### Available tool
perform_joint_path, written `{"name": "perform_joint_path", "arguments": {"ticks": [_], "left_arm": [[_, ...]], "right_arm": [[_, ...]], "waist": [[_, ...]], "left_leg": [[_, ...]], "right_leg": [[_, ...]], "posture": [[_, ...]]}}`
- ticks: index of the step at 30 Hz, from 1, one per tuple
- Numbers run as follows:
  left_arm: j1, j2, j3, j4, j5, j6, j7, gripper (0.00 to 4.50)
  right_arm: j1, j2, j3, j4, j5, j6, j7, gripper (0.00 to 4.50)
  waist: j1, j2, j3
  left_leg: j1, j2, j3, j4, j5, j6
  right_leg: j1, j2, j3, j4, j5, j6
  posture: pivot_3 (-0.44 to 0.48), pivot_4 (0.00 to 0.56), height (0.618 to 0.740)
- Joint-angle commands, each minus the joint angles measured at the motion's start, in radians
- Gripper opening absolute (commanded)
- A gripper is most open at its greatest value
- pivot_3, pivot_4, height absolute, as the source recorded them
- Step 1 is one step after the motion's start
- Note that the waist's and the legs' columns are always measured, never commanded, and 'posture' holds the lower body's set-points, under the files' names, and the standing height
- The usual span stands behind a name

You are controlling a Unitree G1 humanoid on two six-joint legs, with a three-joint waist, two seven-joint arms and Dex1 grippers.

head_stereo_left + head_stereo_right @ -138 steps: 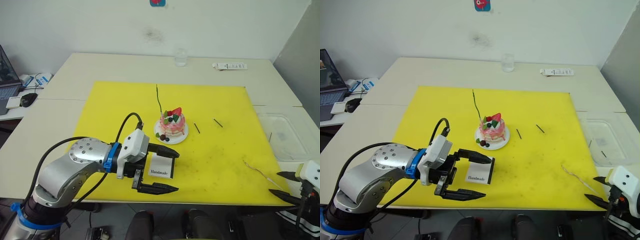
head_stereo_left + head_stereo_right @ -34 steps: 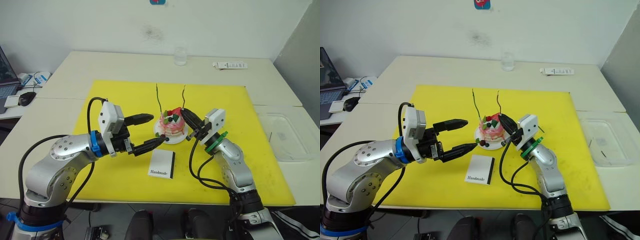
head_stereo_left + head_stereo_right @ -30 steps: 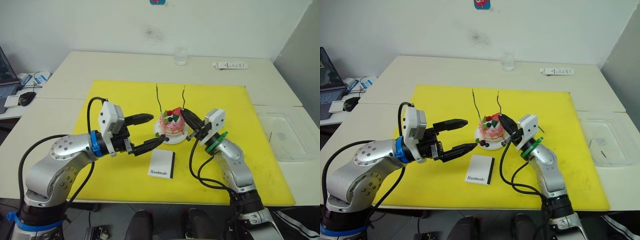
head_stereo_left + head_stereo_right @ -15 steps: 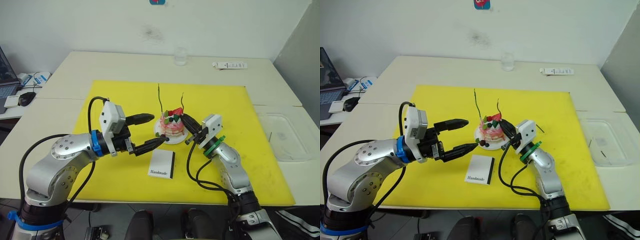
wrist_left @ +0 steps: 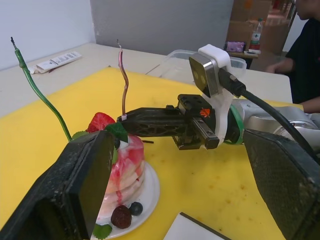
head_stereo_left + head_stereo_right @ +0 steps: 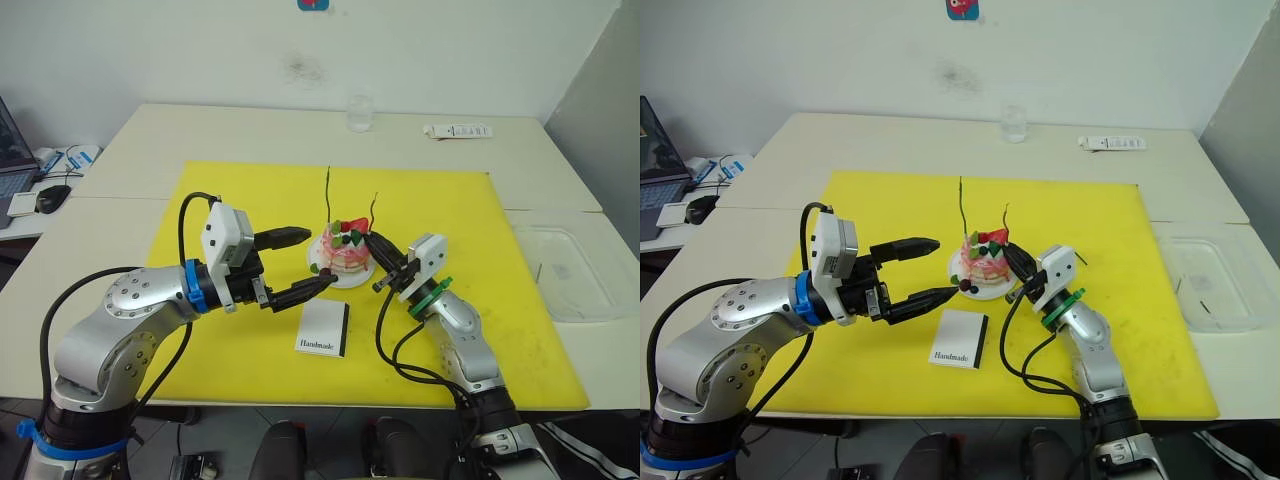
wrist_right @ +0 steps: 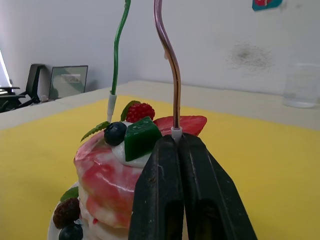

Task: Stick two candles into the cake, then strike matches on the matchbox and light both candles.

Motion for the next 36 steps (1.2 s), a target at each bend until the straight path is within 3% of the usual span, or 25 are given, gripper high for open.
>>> {"name": "perform_joint_path", "arguments": {"ticks": [1,4,13,22,30,33,36], "left_arm": [[-0.015,0.009,0.001,-0.030,0.004,-0.013,0.002,4.50],[-0.011,0.010,-0.001,-0.032,0.010,-0.019,-0.003,4.50],[-0.007,0.007,-0.020,-0.029,0.041,-0.042,-0.014,4.50],[-0.020,0.003,-0.039,-0.013,0.067,-0.049,-0.016,4.50],[0.072,0.166,0.107,0.050,-0.066,0.126,-0.100,4.50],[0.120,0.221,0.177,0.101,-0.219,0.318,-0.099,4.50],[0.119,0.278,0.198,0.167,-0.376,0.522,-0.118,4.50]], "right_arm": [[-0.005,-0.005,0.007,-0.022,0.009,0.033,0.010,0.02],[-0.011,-0.002,-0.004,-0.037,0.012,0.041,0.000,0.66],[-0.002,-0.041,-0.016,-0.158,0.031,0.086,0.013,3.73],[0.029,-0.198,-0.018,-0.362,0.102,0.248,0.111,3.73],[0.146,-0.511,-0.089,-0.560,0.110,0.416,0.215,3.73],[0.164,-0.602,-0.095,-0.600,0.156,0.473,0.285,3.18],[0.161,-0.657,-0.073,-0.616,0.170,0.509,0.344,2.10]], "waist": [[0.000,0.000,0.000],[0.000,0.000,0.000],[0.000,0.000,0.000],[0.001,0.000,0.000],[0.001,0.000,0.000],[-0.003,0.000,0.000],[-0.002,0.000,0.000]], "left_leg": [[0.000,0.000,0.000,0.000,0.000,0.000],[0.000,0.000,0.000,0.000,0.000,0.000],[0.000,0.000,0.001,0.000,0.000,0.000],[-0.001,0.000,0.001,0.000,0.000,0.000],[-0.001,0.000,0.001,-0.001,0.000,0.000],[0.000,0.001,0.002,-0.001,0.000,0.000],[0.000,0.001,0.000,-0.001,0.000,0.000]], "right_leg": [[0.000,0.000,0.000,0.000,0.000,0.000],[0.000,0.000,0.000,0.000,0.000,0.000],[-0.001,0.000,0.001,0.000,0.000,0.000],[-0.001,0.000,0.002,0.000,-0.001,0.003],[-0.001,0.000,0.002,-0.001,-0.002,0.003],[-0.001,0.000,0.002,-0.001,-0.002,0.003],[-0.001,0.000,0.000,-0.001,-0.002,0.003]], "posture": [[0.000,0.150,0.740],[0.000,0.150,0.740],[0.000,0.150,0.740],[0.000,0.150,0.740],[0.000,0.150,0.740],[0.000,0.150,0.740],[0.000,0.150,0.740]]}}
